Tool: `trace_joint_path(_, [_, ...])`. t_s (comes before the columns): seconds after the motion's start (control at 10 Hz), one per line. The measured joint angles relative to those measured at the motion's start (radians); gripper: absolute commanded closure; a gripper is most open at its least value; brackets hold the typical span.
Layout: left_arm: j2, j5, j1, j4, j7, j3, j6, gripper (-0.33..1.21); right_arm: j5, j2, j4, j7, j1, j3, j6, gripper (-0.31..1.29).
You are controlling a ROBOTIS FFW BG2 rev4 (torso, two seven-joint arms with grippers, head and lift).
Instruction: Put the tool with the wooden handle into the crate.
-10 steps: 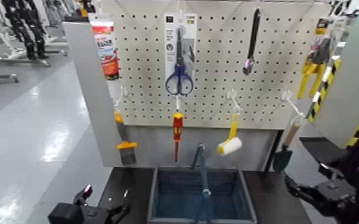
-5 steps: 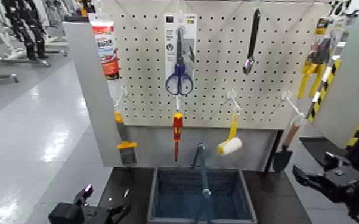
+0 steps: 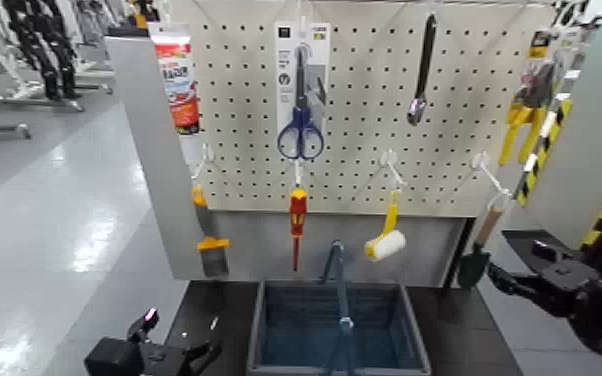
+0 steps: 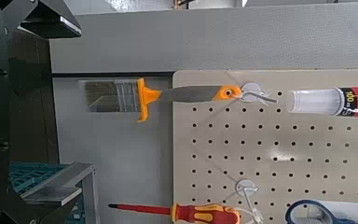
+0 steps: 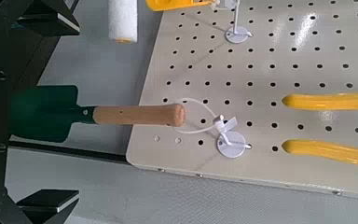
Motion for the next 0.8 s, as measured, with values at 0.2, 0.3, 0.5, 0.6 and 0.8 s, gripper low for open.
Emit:
trace_joint_path(0.2, [0.0, 0.0, -0.004, 0.003, -0.002, -0.003, -0.001, 0.11, -0.012, -0.034, 0.087, 0.023, -0.069, 0.041, -0.014, 0.09])
trace_joint_path(0.3, [0.0, 0.0, -0.006, 0.005, -0.003, -0.004, -0.001, 0.11, -0.017, -0.051, 0.131, 0.039, -0.107, 0.067, -0.018, 0.09])
trace_joint_path(0.5, [-0.001, 0.0, -0.01, 0.009, -0.004, -0.006, -0.001, 0.11, -0.03, -0.072, 0.202, 0.063, -0.163, 0.11, -0.021, 0.12])
trace_joint_path(0.6, [-0.001, 0.0, -0.013, 0.012, -0.007, -0.007, -0.002, 0.11, -0.043, -0.079, 0.24, 0.073, -0.188, 0.132, -0.027, 0.15])
trace_joint_path(0.8, [-0.003, 0.001, -0.019, 0.019, -0.013, -0.009, -0.003, 0.11, -0.064, -0.092, 0.311, 0.087, -0.227, 0.173, -0.046, 0.25])
